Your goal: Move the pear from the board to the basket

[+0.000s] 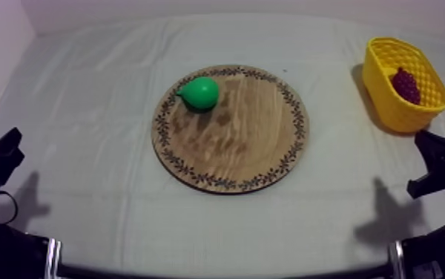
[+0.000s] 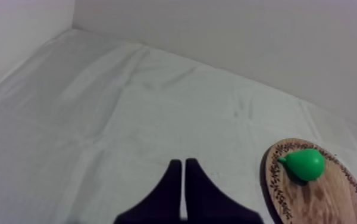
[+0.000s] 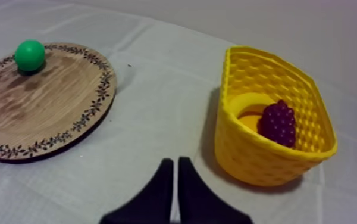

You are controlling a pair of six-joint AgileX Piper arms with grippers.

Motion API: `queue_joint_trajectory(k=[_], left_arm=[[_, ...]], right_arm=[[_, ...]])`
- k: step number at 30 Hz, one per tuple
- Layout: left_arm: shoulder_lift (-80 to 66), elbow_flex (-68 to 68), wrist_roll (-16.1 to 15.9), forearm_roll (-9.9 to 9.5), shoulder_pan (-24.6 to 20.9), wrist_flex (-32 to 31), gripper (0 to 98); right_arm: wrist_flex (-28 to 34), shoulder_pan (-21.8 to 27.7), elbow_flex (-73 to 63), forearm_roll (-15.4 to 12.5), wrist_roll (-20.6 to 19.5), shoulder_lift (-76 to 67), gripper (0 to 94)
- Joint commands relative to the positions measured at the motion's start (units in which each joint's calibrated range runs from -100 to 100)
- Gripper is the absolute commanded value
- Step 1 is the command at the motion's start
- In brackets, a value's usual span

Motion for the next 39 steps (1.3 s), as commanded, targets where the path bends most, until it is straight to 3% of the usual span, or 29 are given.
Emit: queue_joint_trajectory(k=[1,39], left_arm=[[0.0,0.0,0.0,-0.02,0.0,0.0,0.1],[0.0,0.0,0.0,-0.02,0.0,0.0,0.1]], right_arm=[[0.0,0.0,0.0,0.0,0.0,0.0,0.6],[0.0,0.0,0.0,0.0,-0.4,0.0,0.6]])
